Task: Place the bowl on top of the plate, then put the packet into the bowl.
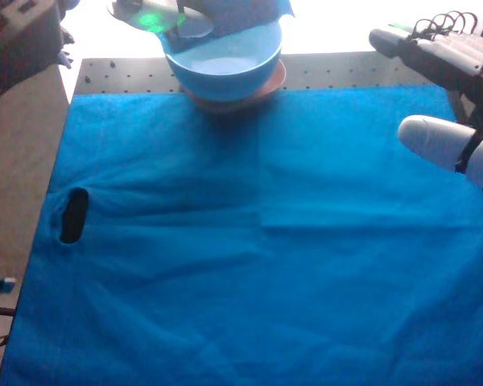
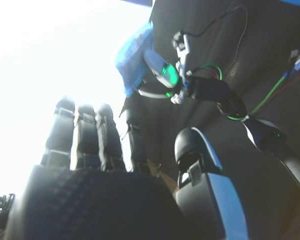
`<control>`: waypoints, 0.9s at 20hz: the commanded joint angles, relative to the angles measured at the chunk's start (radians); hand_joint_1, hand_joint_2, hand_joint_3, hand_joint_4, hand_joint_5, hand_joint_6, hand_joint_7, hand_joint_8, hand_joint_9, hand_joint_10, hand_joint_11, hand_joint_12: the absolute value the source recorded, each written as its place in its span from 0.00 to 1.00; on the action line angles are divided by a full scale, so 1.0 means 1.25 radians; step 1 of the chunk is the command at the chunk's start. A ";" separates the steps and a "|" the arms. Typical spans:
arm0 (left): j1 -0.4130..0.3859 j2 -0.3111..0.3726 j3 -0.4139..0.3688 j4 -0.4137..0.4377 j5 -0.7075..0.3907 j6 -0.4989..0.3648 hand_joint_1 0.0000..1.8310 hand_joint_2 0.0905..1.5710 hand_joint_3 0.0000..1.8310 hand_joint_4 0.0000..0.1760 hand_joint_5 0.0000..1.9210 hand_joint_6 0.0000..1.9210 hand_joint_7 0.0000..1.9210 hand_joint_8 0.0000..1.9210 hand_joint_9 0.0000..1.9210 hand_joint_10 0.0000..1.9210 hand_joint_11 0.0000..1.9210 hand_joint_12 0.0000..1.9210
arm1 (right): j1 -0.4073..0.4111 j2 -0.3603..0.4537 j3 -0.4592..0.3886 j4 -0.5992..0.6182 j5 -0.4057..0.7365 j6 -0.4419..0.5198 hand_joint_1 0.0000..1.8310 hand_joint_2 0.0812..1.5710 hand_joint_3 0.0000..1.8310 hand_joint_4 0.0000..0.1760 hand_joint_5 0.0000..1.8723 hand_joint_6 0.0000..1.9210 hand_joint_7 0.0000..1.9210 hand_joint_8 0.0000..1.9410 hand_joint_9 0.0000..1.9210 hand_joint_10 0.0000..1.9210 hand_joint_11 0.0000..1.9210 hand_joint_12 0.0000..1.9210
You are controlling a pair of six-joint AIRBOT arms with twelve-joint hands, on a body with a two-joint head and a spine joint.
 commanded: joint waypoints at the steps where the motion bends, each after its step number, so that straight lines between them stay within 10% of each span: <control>1: -0.024 -0.005 0.009 -0.007 -0.070 -0.005 0.69 0.66 0.00 0.00 0.58 0.31 0.56 0.52 0.58 0.42 0.48 0.68 | 0.004 -0.004 0.004 0.011 0.095 0.004 0.02 0.88 0.00 0.68 0.05 0.00 0.03 0.00 0.00 0.00 0.00 0.00; 6: -0.049 -0.044 0.049 0.041 -0.014 -0.005 0.67 0.70 0.00 0.00 0.51 0.42 0.48 0.65 0.45 0.54 0.32 0.82 | 0.001 -0.015 0.009 0.011 0.095 0.004 0.03 0.88 0.00 0.65 0.07 0.00 0.05 0.00 0.01 0.00 0.03 0.01; 11: -0.055 -0.066 0.072 0.055 0.018 -0.005 0.67 0.73 0.00 0.00 0.42 0.55 0.50 0.62 0.43 0.38 0.23 0.77 | -0.003 -0.020 0.009 0.011 0.095 0.004 0.00 0.88 0.00 0.61 0.07 0.00 0.05 0.00 0.02 0.00 0.03 0.01; 15: -0.054 -0.067 0.069 0.065 0.018 -0.004 0.68 0.70 0.00 0.00 0.48 0.44 0.51 0.62 0.50 0.42 0.42 0.70 | -0.005 -0.021 0.009 0.011 0.095 0.004 0.00 0.87 0.00 0.52 0.06 0.00 0.04 0.00 0.03 0.00 0.03 0.02; 17: -0.054 -0.067 0.067 0.073 0.018 -0.004 0.61 0.68 0.00 0.00 0.52 0.49 0.49 0.24 0.51 0.39 0.43 0.67 | -0.005 -0.022 0.009 0.011 0.095 0.004 0.00 0.86 0.00 0.51 0.07 0.00 0.04 0.00 0.03 0.00 0.04 0.02; 18: -0.054 -0.067 0.067 0.076 0.017 -0.004 0.59 0.64 0.00 0.00 0.46 0.20 0.51 0.16 0.51 0.36 0.41 0.66 | -0.005 -0.023 0.009 0.011 0.095 0.004 0.00 0.86 0.00 0.49 0.07 0.00 0.04 0.00 0.03 0.00 0.03 0.01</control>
